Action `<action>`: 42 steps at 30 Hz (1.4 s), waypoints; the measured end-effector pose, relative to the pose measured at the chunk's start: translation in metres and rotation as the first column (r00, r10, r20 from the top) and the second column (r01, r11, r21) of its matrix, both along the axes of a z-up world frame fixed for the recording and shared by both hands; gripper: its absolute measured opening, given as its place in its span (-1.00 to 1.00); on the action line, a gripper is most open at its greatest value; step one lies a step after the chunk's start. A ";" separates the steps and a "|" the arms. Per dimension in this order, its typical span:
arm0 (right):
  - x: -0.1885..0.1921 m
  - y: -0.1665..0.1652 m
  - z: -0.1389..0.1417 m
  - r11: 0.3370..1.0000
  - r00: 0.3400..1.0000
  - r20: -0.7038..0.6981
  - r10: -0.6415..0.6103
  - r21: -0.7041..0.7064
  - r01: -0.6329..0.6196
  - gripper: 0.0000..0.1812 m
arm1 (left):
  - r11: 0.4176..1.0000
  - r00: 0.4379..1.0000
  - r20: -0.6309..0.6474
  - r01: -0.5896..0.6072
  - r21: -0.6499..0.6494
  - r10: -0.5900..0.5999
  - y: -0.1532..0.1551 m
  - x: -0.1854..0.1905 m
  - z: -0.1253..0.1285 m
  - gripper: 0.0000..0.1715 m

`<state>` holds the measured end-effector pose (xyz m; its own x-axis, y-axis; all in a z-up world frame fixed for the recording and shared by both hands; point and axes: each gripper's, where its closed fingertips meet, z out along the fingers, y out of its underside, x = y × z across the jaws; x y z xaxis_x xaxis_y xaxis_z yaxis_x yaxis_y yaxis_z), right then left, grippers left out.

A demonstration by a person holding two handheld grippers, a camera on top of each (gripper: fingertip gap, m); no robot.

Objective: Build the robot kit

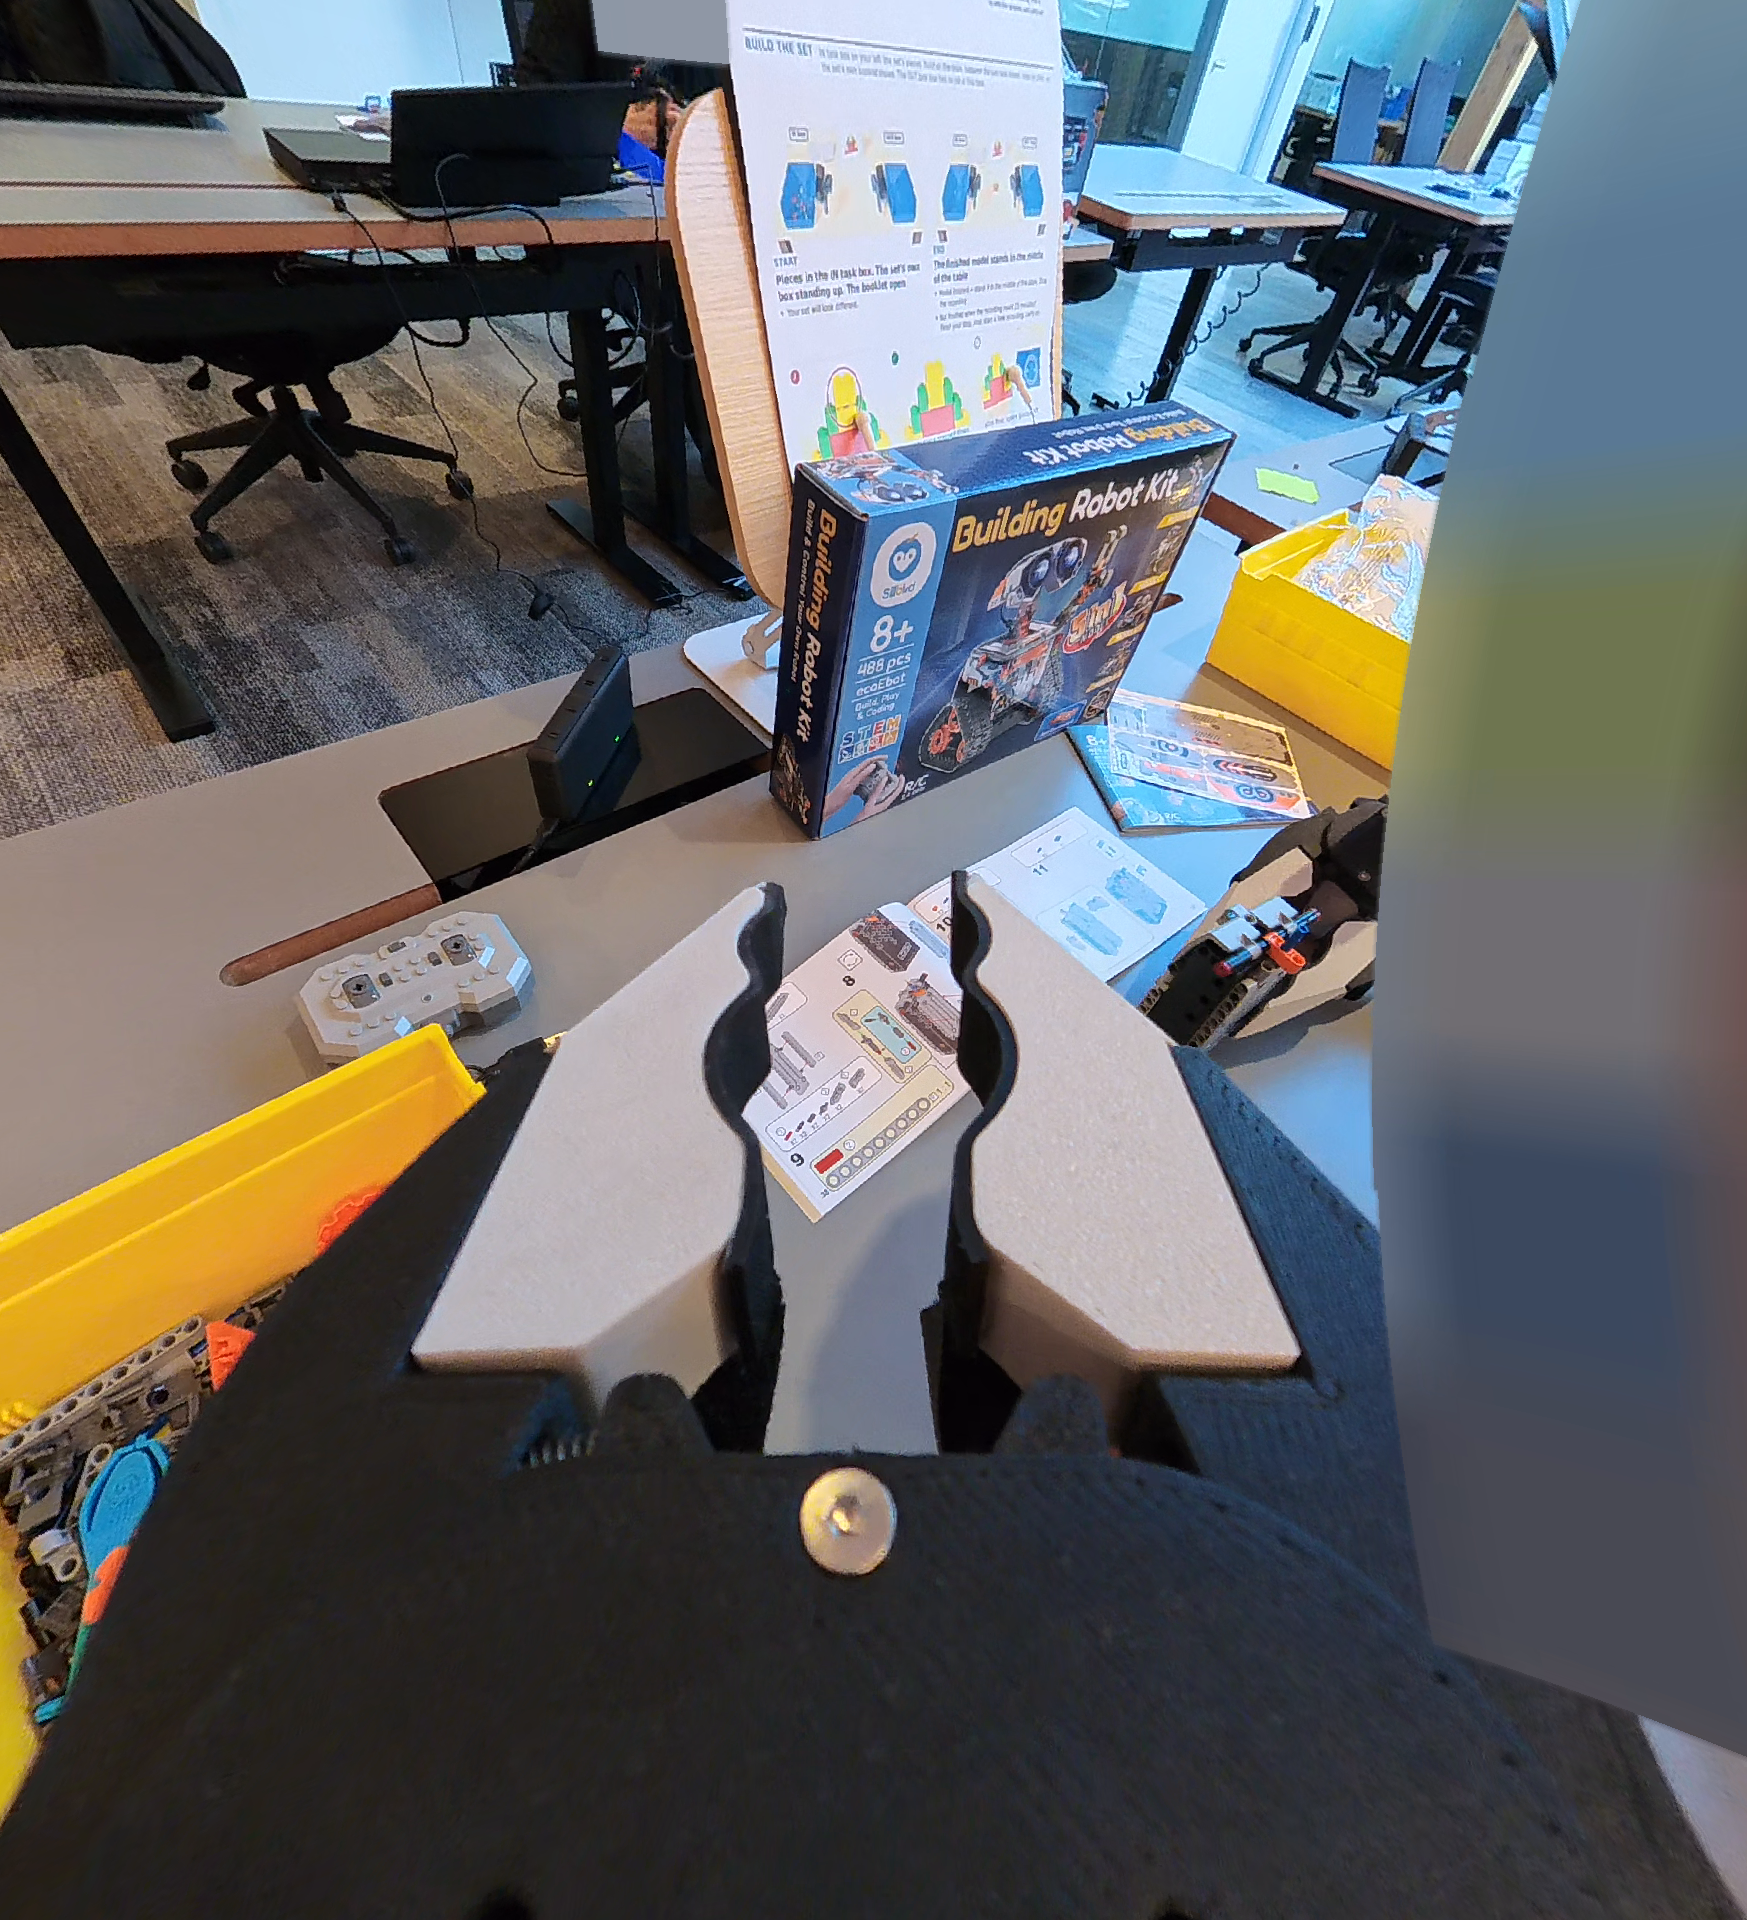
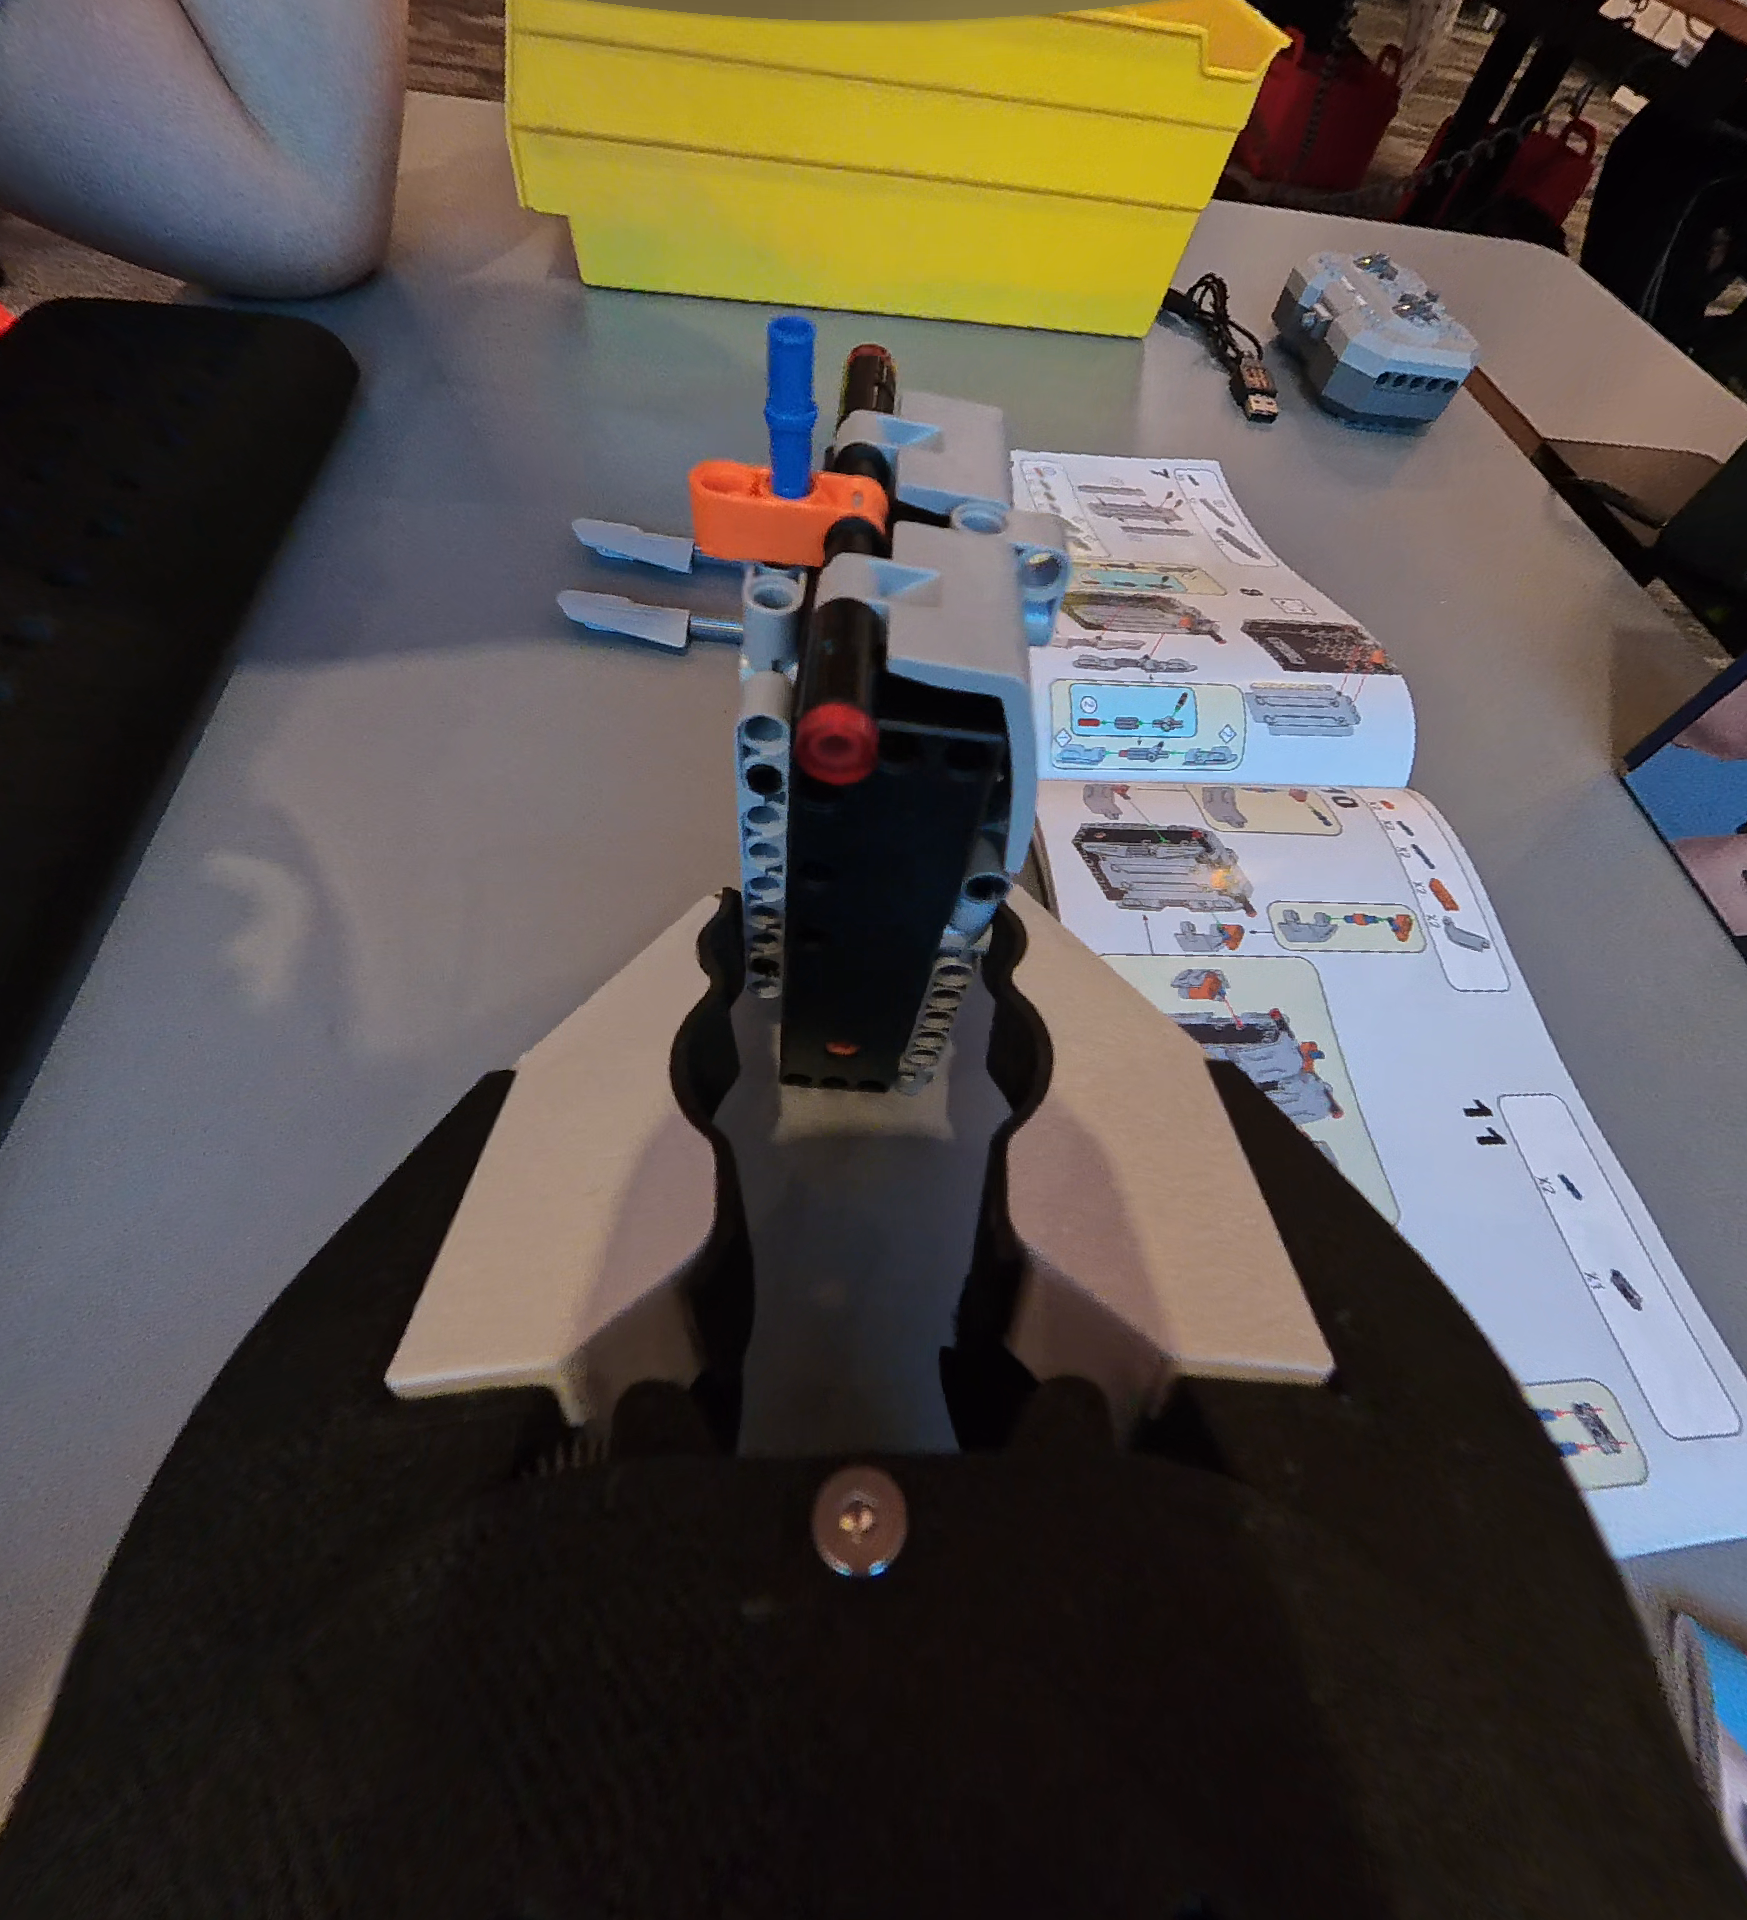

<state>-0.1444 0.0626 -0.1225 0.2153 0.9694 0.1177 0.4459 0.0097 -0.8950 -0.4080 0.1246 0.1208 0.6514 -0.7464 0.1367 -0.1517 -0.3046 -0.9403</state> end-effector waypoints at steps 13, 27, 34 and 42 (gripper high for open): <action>0.009 0.000 0.004 1.000 1.000 -0.011 -0.001 0.006 0.001 -0.52 | 1.000 1.000 -0.009 0.003 -0.010 -0.003 0.003 0.004 -0.003 -0.65; 0.010 -0.001 0.004 1.000 1.000 -0.005 -0.007 0.021 0.007 -0.53 | 0.999 0.998 -0.065 0.022 -0.044 -0.025 0.011 0.021 -0.017 -0.65; 0.010 -0.002 0.004 1.000 1.000 -0.002 -0.005 0.028 0.005 -0.53 | 0.999 0.998 -0.067 0.018 -0.046 -0.021 0.012 0.021 -0.017 -0.65; 0.009 -0.002 0.004 1.000 1.000 -0.002 -0.002 0.029 0.002 -0.53 | 0.999 0.997 -0.070 0.018 -0.043 -0.021 0.012 0.022 -0.017 -0.65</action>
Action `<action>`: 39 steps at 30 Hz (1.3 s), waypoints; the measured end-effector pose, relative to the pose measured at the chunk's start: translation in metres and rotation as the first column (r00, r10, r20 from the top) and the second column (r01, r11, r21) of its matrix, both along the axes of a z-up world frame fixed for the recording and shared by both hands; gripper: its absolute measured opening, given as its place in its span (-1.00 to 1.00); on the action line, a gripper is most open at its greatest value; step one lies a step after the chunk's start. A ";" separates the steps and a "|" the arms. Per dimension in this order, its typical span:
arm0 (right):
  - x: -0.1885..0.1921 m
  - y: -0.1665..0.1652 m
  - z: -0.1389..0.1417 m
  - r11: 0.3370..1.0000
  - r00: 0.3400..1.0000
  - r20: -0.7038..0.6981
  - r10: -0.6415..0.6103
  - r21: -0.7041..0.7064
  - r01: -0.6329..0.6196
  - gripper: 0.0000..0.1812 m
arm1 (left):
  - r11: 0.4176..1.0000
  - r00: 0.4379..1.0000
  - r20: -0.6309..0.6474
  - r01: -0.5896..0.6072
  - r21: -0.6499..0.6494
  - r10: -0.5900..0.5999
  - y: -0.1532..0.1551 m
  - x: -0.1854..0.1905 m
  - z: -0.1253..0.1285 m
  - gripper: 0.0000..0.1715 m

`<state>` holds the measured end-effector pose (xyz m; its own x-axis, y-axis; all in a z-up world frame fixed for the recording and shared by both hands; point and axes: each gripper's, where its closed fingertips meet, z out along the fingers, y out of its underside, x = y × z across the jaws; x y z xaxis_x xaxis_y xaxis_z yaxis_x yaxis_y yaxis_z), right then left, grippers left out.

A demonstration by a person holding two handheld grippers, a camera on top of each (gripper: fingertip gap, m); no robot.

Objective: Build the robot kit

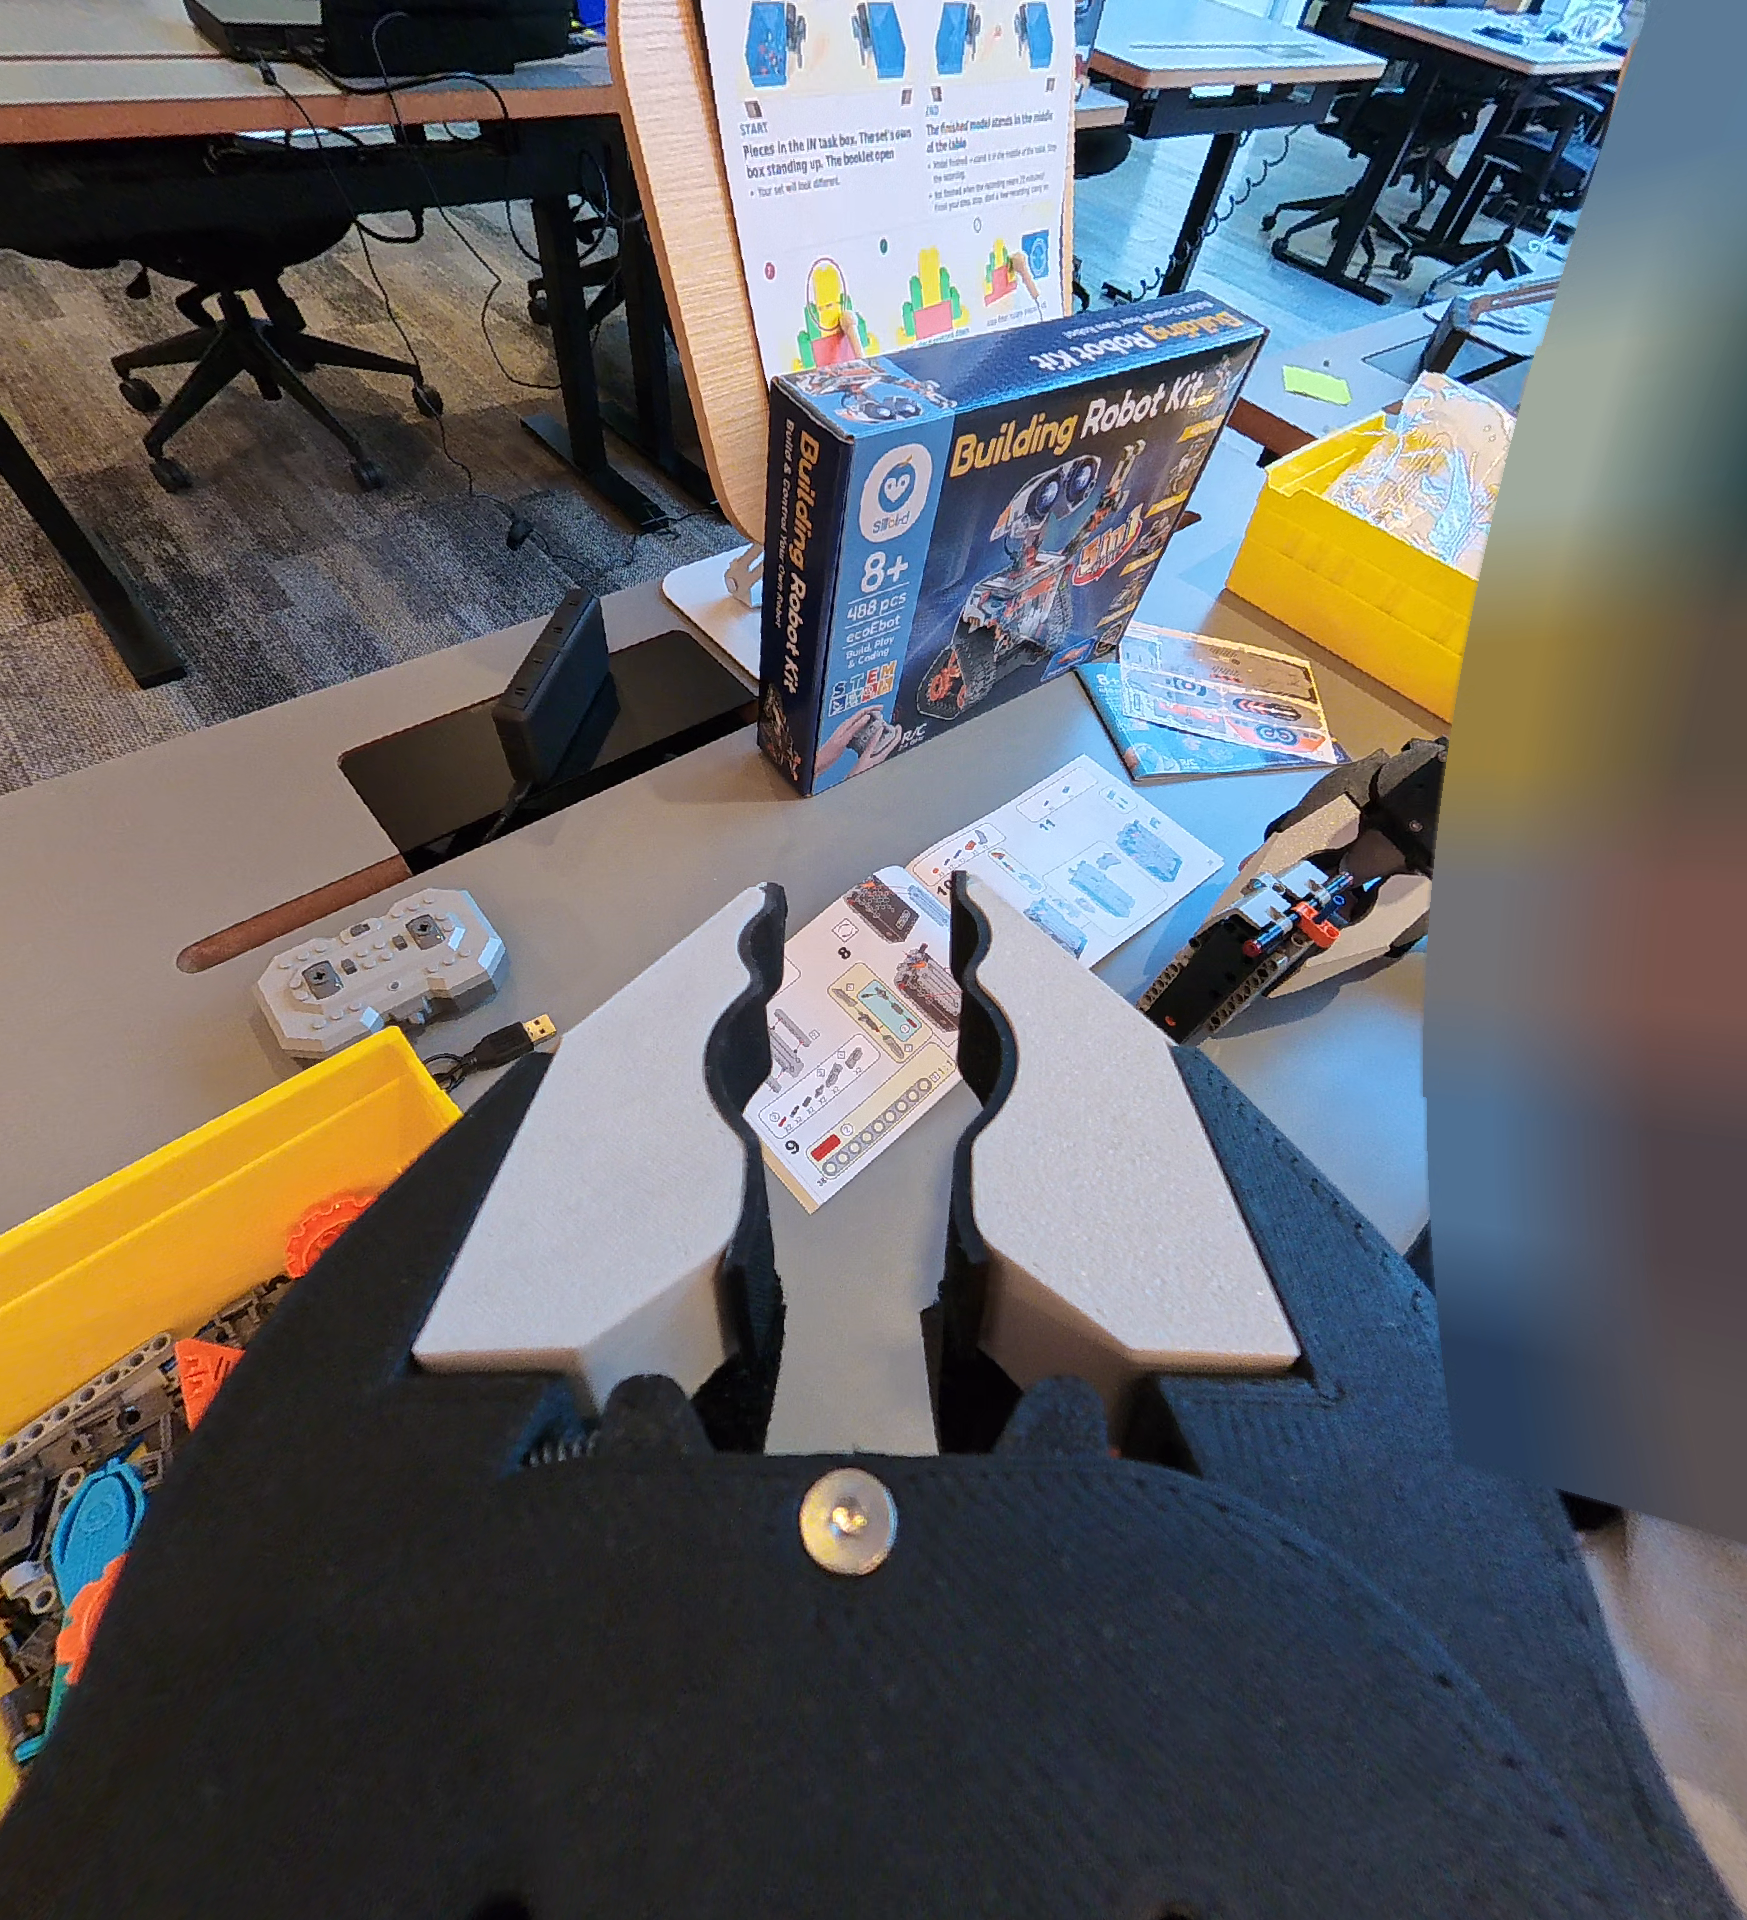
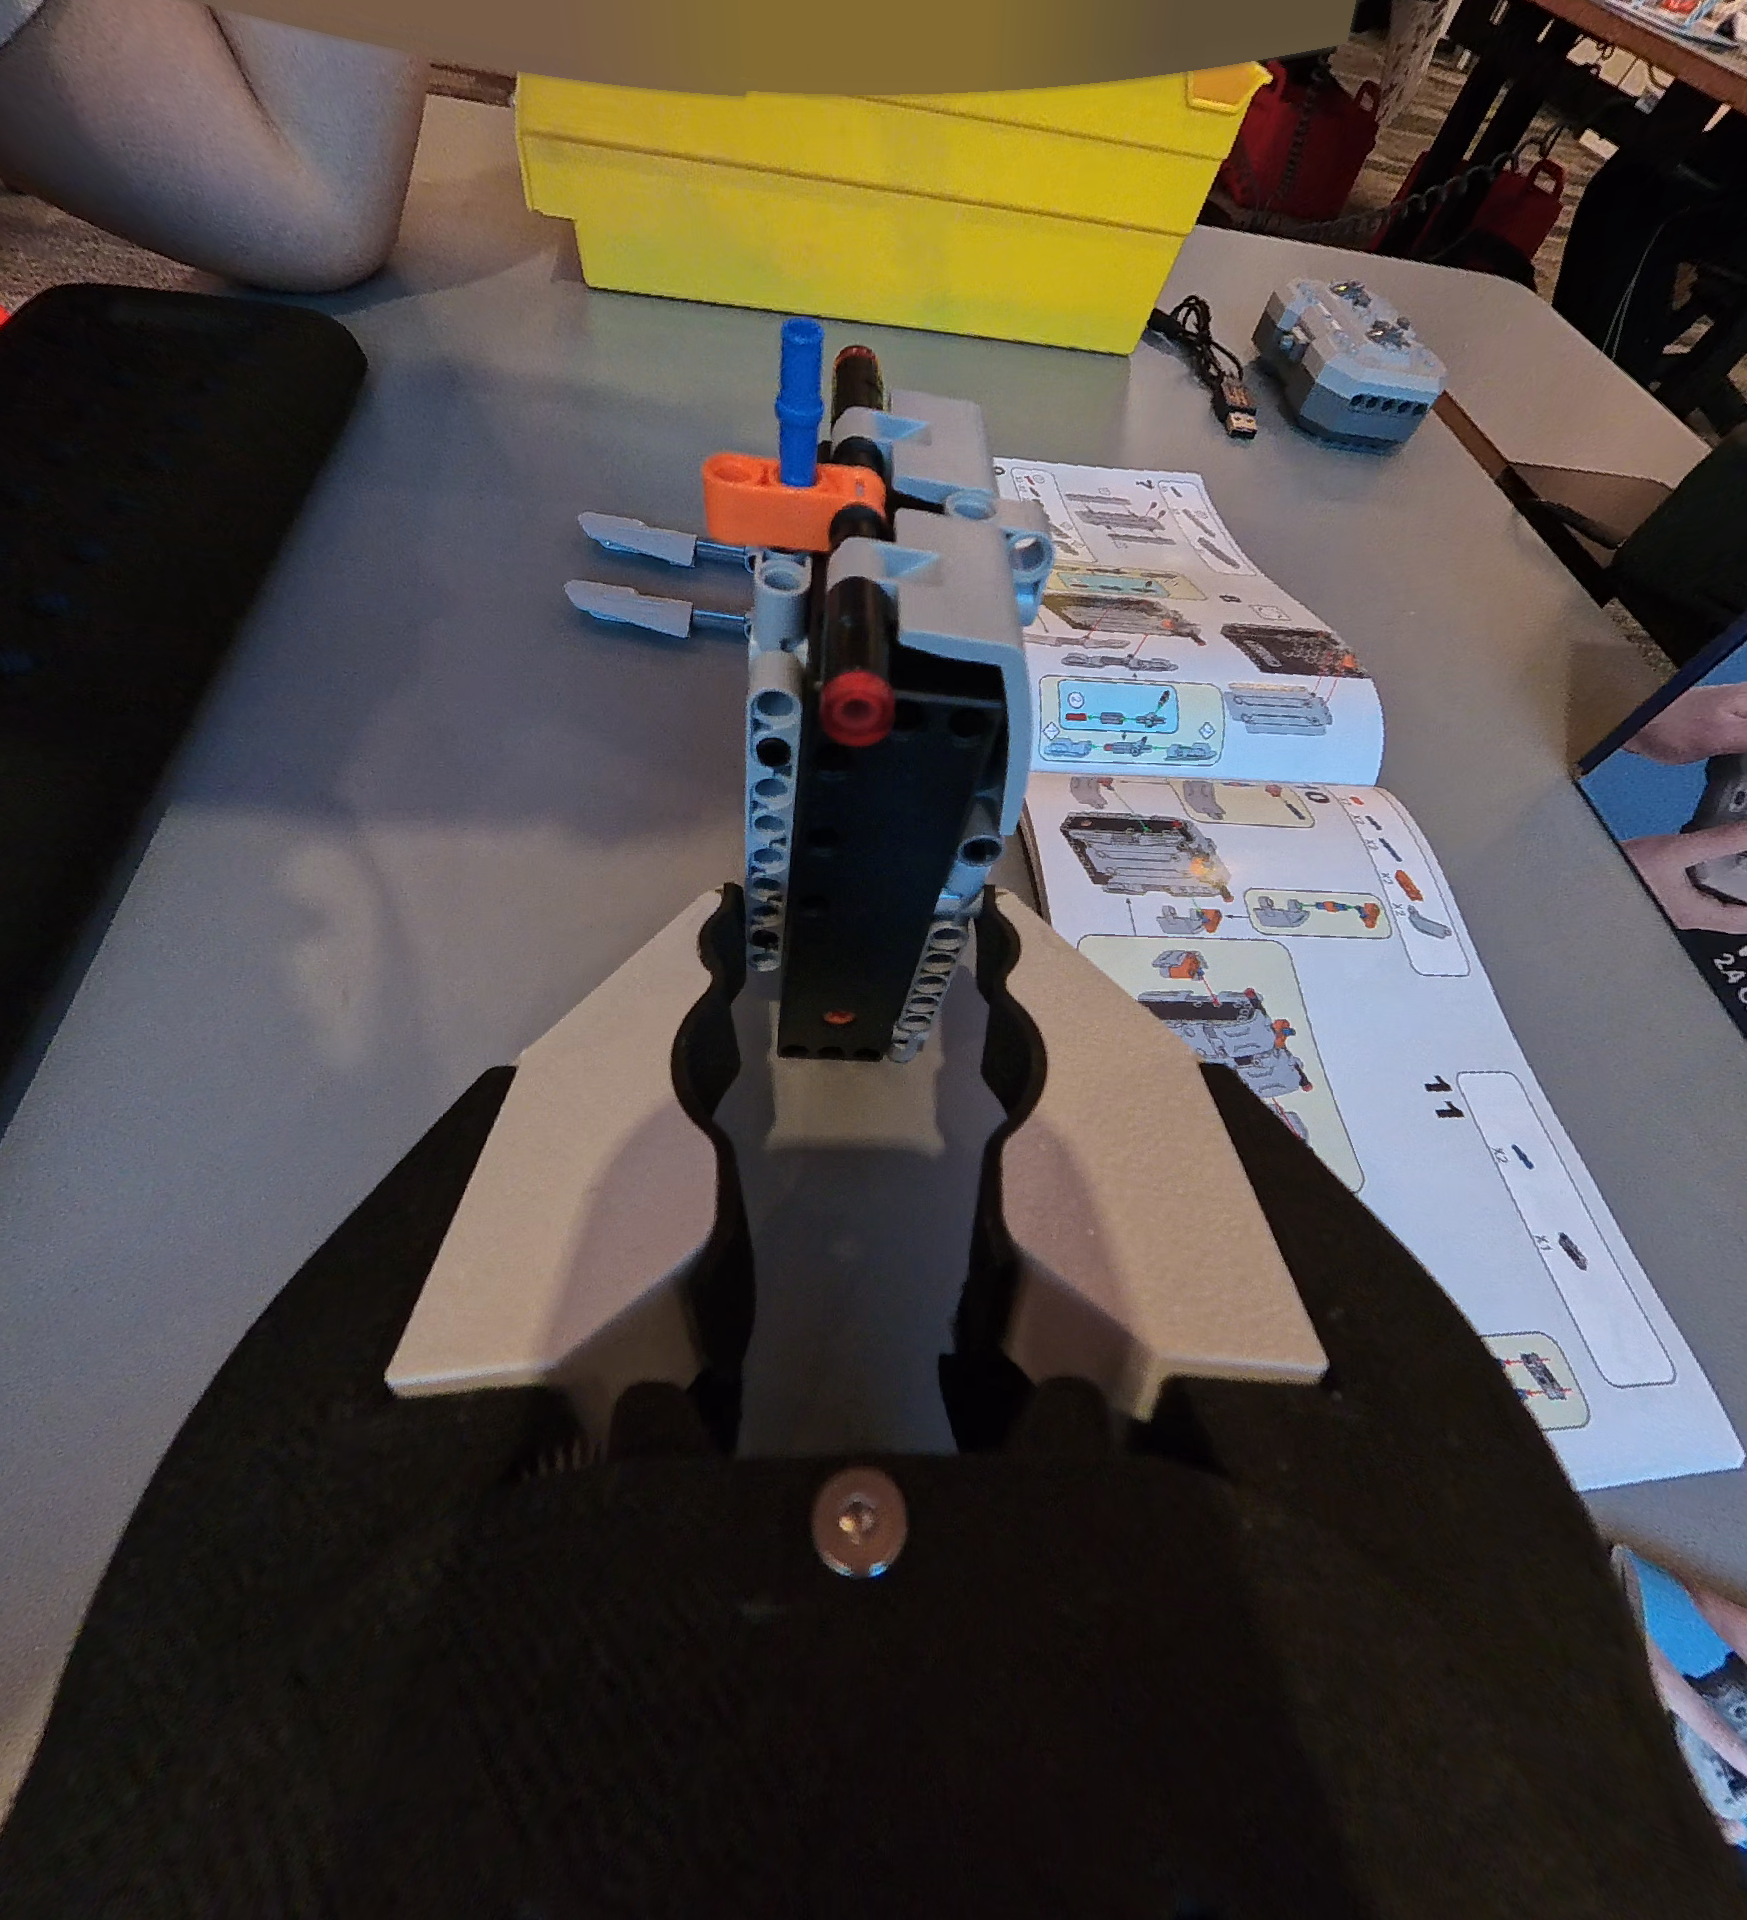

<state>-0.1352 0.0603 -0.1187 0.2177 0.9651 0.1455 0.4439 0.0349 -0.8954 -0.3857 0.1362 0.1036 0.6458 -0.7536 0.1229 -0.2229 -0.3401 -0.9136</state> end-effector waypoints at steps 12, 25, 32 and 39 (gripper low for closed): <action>0.001 0.000 -0.003 1.000 1.000 0.007 0.000 0.006 0.000 -0.52 | 1.000 1.000 -0.008 0.005 -0.010 -0.005 0.001 0.002 -0.003 -0.65; 0.006 -0.005 0.002 0.999 1.000 -0.003 0.027 -0.025 -0.027 -0.45 | 0.999 0.999 -0.031 0.018 -0.031 -0.019 -0.001 0.007 -0.009 -0.65; 0.050 -0.015 0.031 0.963 0.989 -0.145 0.027 -0.261 -0.064 -0.36 | 0.983 0.974 -0.187 0.095 -0.154 -0.124 0.005 0.037 -0.054 -0.77; 0.085 0.042 0.075 0.972 0.944 -0.283 -0.170 -0.207 0.113 -1.00 | 0.923 0.871 -0.375 0.192 -0.333 -0.317 0.003 0.068 -0.121 -1.00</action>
